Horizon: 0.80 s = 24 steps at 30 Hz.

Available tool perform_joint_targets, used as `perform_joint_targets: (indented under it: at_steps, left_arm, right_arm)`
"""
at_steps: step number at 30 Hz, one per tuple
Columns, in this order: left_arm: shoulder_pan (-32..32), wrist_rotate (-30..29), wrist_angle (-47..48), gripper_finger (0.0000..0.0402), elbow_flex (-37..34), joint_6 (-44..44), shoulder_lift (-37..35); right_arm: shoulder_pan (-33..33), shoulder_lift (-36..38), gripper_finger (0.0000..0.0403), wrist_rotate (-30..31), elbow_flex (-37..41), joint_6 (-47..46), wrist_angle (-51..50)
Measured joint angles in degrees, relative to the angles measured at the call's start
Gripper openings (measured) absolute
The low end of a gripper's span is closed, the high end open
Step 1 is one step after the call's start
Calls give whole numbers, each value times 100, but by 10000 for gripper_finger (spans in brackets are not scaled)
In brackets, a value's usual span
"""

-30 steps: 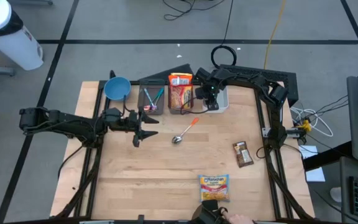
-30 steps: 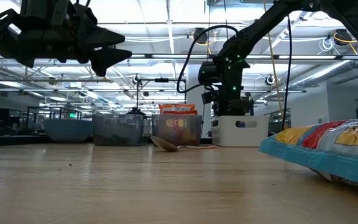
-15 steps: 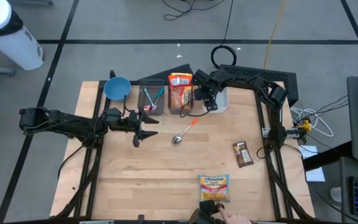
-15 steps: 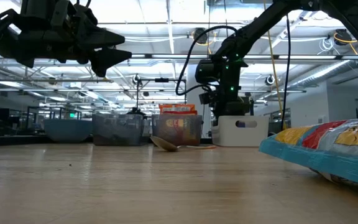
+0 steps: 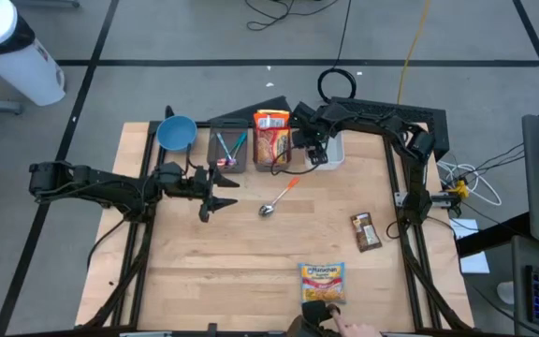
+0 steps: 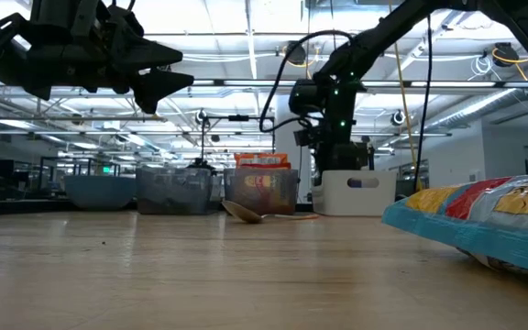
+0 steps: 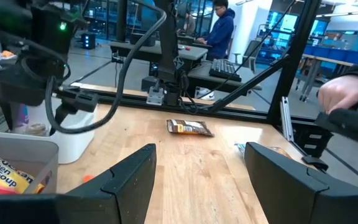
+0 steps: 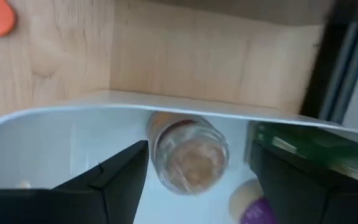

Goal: Pick & Place Food Item
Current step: Put the orange spoon into the left black bin

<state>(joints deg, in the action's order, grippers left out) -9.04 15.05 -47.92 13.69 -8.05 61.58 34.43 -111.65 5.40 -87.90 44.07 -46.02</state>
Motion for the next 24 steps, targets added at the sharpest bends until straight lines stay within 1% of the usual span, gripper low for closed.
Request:
perform_joint_targets:
  at_steps: [5,11,14,17,19,22,24]
  left_arm:
    - [2,2,-1,255,0,0,0]
    - [1,3,-7,255,0,-119,0]
    - [0,2,-7,255,0,-142,0]
    - [0,-5,-4,255,0,-123,0]
    - [2,-32,6,255,0,-108,0]
    - [2,-115,15,255,0,-114,0]
    - [2,-138,22,255,0,-127,0]
  right_arm:
    - [-6,318,281,53,0,-132,-69]
    - [-95,647,276,65,0,-381,-500]
    - [-195,865,271,69,0,-612,-673]
    - [-321,1096,268,31,0,-1068,-589]
    - [-393,1291,268,-119,0,-1498,-466]
    - [-518,1563,267,-538,12,-2083,-184]
    - [-637,1818,267,-769,193,-2386,172]
